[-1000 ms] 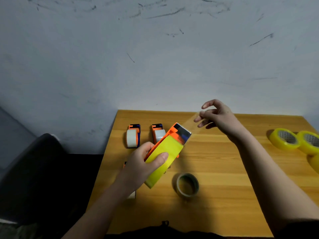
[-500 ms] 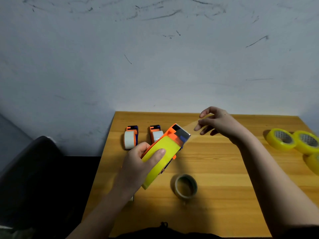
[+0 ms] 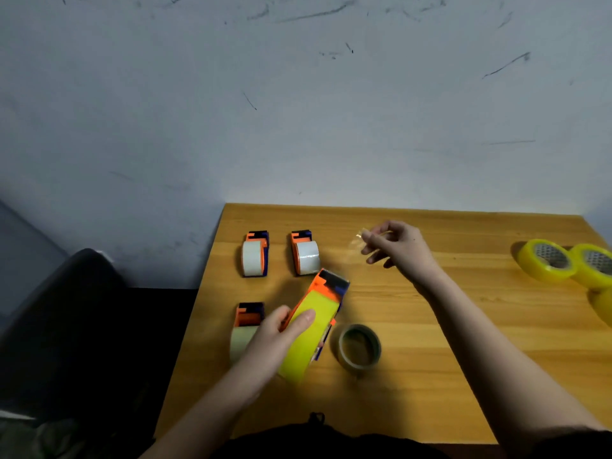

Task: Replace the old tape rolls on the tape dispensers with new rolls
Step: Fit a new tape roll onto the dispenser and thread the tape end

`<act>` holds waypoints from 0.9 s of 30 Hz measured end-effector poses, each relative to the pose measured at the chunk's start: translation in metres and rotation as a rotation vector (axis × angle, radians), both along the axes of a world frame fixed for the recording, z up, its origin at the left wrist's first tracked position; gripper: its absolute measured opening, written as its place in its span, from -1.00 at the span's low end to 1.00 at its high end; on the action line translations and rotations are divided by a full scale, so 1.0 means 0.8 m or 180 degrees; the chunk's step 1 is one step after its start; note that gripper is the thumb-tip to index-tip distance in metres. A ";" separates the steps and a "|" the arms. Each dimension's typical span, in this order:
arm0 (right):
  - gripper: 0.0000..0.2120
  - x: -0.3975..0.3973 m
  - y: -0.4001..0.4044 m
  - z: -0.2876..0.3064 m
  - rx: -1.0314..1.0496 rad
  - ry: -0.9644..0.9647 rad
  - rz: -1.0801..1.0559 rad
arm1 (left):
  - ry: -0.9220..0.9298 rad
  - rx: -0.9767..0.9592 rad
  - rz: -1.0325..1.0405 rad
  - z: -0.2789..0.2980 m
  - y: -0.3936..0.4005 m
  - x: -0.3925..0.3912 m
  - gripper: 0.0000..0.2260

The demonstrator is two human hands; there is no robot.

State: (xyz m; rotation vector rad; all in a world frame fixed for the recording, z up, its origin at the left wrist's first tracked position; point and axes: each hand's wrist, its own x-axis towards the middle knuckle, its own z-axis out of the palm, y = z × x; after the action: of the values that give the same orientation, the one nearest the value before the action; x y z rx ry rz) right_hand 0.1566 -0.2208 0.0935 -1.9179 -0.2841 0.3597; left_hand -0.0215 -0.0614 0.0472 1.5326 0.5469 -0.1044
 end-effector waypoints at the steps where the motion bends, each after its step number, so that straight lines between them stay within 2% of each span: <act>1: -0.85 -0.003 0.003 -0.012 -0.0058 0.0010 0.0025 | 0.0070 -0.0089 0.0143 -0.009 -0.004 -0.002 -0.83; 3: -0.87 -0.010 0.010 -0.034 -0.0187 0.0054 0.0085 | 0.0242 -0.0131 0.0291 -0.031 -0.008 -0.004 -0.81; 5: -0.88 -0.016 0.016 -0.054 -0.0264 0.0158 0.0122 | 0.0466 -0.0135 0.0386 -0.048 -0.011 -0.004 -0.67; 7: -0.87 -0.021 0.021 -0.070 -0.0325 0.0202 0.0095 | 0.0694 -0.0121 0.0494 -0.062 -0.012 -0.004 -0.69; 9: -0.87 -0.024 0.026 -0.083 -0.0423 0.0184 0.0049 | 0.0852 0.0142 0.0511 -0.066 -0.014 -0.003 -0.70; 12: -0.86 -0.028 0.031 -0.096 -0.0473 0.0215 0.0025 | 0.1104 0.0219 0.0596 -0.064 -0.014 -0.002 -0.62; 14: -0.85 -0.027 0.033 -0.103 -0.0508 0.0248 0.0043 | 0.1084 0.0095 0.0453 -0.057 -0.013 -0.003 -0.72; 17: -0.85 -0.021 0.031 -0.111 -0.0699 0.0304 0.0052 | 0.1001 0.0026 0.0308 -0.071 -0.008 -0.005 -0.38; 18: -0.85 -0.017 0.029 -0.115 -0.0770 0.0324 0.0059 | 0.0986 0.0060 0.0236 -0.081 -0.006 -0.007 -0.34; 24: -0.84 -0.006 0.019 -0.129 -0.1230 0.0416 0.0209 | 0.0671 0.0270 0.0175 -0.062 -0.007 -0.014 -0.37; 27: -0.84 -0.005 0.024 -0.140 -0.1544 0.0428 0.0310 | 0.0727 0.0334 0.0177 -0.060 -0.007 -0.018 -0.55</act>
State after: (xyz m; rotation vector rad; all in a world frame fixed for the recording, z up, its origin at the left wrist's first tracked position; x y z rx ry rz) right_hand 0.1526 -0.2019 -0.0182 -2.3450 -0.2134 0.6675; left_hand -0.0356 -0.0674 -0.0010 1.6164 0.7862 -0.2127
